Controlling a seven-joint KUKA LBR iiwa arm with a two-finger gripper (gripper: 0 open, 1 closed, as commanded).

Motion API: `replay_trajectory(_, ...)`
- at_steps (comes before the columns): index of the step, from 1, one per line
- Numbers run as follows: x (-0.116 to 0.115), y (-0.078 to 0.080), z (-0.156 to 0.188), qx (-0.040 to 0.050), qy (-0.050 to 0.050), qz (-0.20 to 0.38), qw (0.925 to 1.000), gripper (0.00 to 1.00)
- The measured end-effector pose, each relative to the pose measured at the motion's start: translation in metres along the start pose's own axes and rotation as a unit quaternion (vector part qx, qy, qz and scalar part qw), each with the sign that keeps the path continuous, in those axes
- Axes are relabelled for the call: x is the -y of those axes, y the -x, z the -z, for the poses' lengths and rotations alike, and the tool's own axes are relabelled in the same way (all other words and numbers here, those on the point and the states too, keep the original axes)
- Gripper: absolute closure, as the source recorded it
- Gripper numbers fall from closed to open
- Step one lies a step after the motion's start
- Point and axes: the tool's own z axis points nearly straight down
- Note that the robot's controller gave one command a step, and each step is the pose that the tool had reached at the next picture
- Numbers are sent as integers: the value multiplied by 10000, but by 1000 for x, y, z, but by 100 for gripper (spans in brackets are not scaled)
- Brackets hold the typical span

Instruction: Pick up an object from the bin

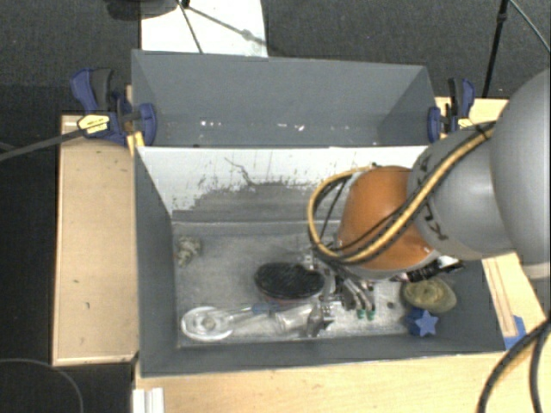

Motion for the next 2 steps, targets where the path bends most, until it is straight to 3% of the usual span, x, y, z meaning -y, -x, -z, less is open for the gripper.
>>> replay_trajectory(1, 5, 0, 1, 6, -15, -39, 10000, 100)
replay_trajectory(2, 55, -5, 157, 56, -29, 1088, 9940, 100)
